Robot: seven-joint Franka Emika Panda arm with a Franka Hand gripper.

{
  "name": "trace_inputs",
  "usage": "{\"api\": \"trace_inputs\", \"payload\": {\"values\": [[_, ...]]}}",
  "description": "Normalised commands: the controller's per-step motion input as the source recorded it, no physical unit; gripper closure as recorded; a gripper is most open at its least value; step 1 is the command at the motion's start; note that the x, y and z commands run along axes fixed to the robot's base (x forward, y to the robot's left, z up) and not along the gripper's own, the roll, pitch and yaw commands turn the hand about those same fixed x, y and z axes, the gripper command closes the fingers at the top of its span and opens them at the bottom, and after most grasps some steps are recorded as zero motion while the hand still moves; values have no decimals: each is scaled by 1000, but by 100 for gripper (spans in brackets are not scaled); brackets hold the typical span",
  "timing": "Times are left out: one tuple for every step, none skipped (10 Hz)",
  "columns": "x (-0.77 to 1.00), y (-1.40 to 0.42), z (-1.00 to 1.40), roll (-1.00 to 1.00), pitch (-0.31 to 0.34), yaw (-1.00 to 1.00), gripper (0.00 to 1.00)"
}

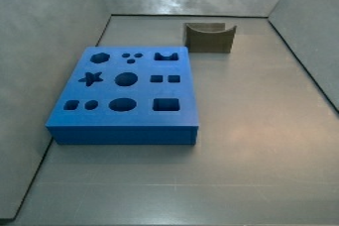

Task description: Insert the rectangle object.

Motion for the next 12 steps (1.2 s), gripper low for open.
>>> {"api": "trace_inputs", "payload": {"values": [[319,-211,-1000,68,-140,3,100],[279,-182,-1000,94,-95,12,100],[258,-167,-1000,97,-78,13,100],[174,-115,-778,96,-63,17,100],[117,-84,-571,85,-62,16,100],[67,-47,-311,76,-64,18,100],[51,-39,-186,73,-69,18,100],[-272,169,1000,62,361,-159,100],[-274,170,1000,60,367,-156,100],[-268,160,1000,-24,303,-102,100],[-183,149,809,-44,237,-59,100],[-90,73,496,-20,186,-26,100]]}}
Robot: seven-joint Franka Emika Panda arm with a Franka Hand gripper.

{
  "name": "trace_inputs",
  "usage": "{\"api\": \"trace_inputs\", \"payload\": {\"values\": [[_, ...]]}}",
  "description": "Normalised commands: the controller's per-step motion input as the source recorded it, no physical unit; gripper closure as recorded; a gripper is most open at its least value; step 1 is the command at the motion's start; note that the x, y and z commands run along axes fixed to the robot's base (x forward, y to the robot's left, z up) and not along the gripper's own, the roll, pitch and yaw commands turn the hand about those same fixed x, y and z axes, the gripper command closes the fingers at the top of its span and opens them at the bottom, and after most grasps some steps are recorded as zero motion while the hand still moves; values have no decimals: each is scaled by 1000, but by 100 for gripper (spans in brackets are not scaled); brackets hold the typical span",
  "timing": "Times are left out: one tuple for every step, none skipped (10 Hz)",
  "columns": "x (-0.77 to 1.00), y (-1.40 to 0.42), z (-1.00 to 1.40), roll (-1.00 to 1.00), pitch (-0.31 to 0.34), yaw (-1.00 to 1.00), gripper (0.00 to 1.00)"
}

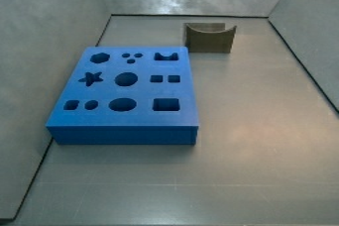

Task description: Insert the rectangle object.

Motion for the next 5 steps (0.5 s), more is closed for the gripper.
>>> {"api": "trace_inputs", "payload": {"values": [[-58,46,365,-10,156,-21,100],[-20,31,185,-18,108,-12,100],[0,-60,-1000,20,-19,160,100],[0,-63,-1000,23,-34,191,100],[23,-149,-1000,0,0,189,100]]}}
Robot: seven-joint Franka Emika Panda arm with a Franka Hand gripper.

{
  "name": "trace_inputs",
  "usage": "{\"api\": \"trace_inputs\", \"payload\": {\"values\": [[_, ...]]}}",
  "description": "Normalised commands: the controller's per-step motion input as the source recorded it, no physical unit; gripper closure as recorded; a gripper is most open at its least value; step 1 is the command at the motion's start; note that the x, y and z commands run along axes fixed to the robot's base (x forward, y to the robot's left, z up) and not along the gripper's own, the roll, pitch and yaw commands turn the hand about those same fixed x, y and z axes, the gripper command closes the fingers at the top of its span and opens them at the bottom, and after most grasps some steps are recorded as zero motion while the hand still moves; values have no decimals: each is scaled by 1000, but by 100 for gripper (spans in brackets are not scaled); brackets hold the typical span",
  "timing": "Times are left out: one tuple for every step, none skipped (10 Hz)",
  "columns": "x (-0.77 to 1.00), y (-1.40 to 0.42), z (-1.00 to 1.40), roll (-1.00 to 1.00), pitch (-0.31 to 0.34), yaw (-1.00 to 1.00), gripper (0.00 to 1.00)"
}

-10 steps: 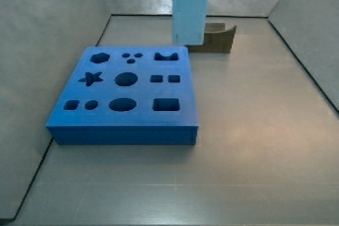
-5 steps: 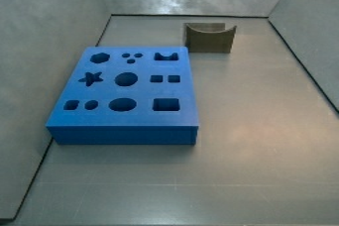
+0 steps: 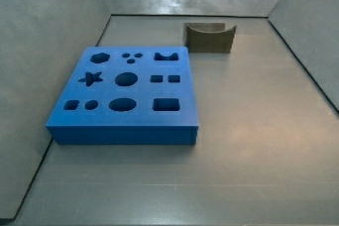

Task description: Insert the rectangle object.

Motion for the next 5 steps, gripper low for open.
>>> {"api": "trace_inputs", "payload": {"values": [[49,-211,-1000,0,-17,140,100],[57,-223,-1000,0,-23,126,100],[66,-154,-1000,0,-30,149,100],[171,-214,-1000,16,-21,154,100],[154,-334,-1000,10,-109,0,100]]}}
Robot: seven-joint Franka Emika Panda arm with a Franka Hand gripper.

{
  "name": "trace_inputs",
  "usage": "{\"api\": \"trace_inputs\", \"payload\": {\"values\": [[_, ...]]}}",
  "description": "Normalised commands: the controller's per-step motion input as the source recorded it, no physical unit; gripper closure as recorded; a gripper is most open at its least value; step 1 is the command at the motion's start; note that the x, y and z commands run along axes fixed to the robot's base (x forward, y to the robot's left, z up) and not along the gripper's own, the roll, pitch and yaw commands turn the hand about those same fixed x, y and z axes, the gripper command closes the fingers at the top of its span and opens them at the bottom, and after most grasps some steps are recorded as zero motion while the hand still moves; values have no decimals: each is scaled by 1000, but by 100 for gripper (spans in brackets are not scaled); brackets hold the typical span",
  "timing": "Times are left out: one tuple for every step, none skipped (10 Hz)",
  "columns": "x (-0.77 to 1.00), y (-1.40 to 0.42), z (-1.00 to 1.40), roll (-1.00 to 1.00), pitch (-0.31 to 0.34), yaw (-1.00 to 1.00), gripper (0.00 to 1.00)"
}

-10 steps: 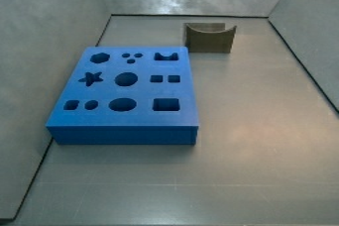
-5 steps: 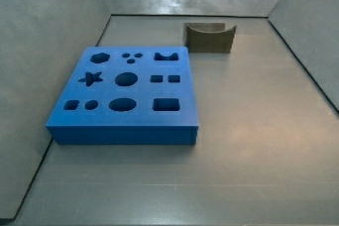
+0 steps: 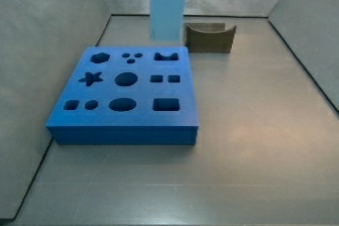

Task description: Insert the rectangle object.

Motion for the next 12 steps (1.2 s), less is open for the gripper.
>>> {"api": "trace_inputs", "payload": {"values": [[77,-306,-1000,63,-116,-20,100],[0,-151,-986,0,-137,0,100],[0,-74,-994,0,-143,0,100],[-14,0,-963,27,-156,9,100],[-83,0,-920,57,-179,29,100],[-180,3,-643,14,-76,0,100],[-80,0,-409,6,-7,0,100],[0,0,-403,0,0,0,100],[0,0,-406,47,0,0,100],[83,0,-357,70,0,0,100],[200,0,-300,93,10,0,100],[243,-31,-237,109,26,0,100]]}}
